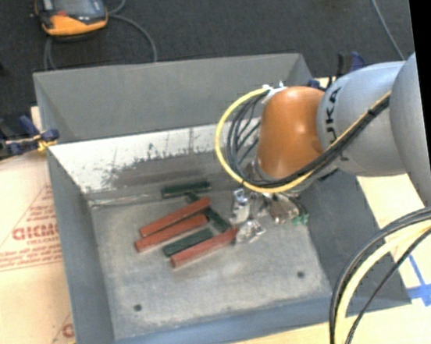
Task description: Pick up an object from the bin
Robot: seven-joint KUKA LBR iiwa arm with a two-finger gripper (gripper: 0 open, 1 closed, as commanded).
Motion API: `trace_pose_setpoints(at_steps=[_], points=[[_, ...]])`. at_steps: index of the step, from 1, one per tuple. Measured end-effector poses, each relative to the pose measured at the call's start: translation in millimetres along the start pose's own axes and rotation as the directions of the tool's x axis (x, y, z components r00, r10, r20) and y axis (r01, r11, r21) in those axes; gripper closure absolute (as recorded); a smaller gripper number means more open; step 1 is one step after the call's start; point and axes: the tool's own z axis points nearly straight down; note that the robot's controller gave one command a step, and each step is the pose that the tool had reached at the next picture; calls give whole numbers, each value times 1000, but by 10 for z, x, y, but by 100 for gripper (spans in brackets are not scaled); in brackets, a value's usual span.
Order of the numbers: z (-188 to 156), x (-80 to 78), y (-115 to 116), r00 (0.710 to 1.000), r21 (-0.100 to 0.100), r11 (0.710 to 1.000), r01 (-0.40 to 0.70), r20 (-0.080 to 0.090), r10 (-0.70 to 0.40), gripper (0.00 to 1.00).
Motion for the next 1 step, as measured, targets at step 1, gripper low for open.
trace_pose_setpoints(at_steps=[1], points=[[-1344, -97, -47, 999, 1, 999, 44, 0, -44, 100]])
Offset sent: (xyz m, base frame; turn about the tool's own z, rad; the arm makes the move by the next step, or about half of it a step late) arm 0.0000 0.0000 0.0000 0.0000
